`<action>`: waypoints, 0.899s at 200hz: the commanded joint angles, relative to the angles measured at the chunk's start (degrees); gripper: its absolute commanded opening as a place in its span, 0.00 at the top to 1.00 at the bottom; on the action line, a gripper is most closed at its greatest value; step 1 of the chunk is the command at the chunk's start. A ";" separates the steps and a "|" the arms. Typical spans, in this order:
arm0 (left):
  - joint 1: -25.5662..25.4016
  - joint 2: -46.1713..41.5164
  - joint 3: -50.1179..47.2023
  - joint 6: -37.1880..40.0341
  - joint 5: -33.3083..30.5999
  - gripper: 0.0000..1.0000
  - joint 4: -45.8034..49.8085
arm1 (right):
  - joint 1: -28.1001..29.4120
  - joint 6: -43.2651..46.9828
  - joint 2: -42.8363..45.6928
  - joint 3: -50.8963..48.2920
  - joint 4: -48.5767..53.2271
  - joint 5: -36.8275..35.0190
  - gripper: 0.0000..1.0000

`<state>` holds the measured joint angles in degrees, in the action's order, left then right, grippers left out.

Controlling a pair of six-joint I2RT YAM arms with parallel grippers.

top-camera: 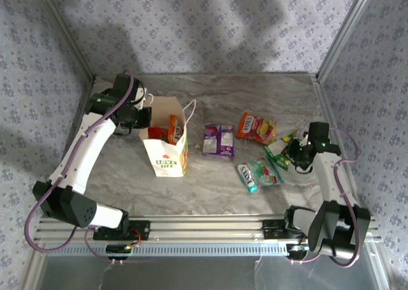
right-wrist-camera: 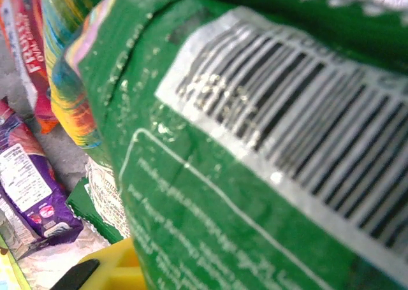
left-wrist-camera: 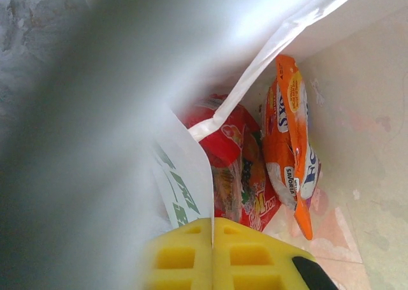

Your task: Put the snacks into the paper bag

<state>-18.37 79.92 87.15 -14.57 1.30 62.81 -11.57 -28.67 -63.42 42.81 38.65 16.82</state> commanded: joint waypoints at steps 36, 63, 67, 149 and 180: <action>0.18 -1.52 -1.47 0.33 1.09 0.94 -0.93 | 6.00 -2.10 2.91 6.49 1.85 -4.97 0.86; 0.18 -1.95 -1.44 0.25 0.79 0.94 -0.93 | 9.76 -2.60 2.51 9.60 2.16 -7.76 0.86; 0.18 -2.09 -1.50 0.12 0.60 0.95 -1.06 | 10.21 -2.78 2.51 10.01 2.19 -8.07 0.86; 0.68 -4.86 -1.82 -0.79 -0.08 0.85 -2.65 | 21.27 -4.87 -0.76 21.09 0.49 -12.17 0.86; 0.64 -6.20 -0.62 -1.23 -0.06 0.76 -2.21 | 24.11 -3.79 -2.53 24.69 0.47 -13.64 0.87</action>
<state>-18.00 76.14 84.79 -15.16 1.41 60.80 10.96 -33.15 -65.30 63.75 40.12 5.52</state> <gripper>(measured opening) 0.220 0.201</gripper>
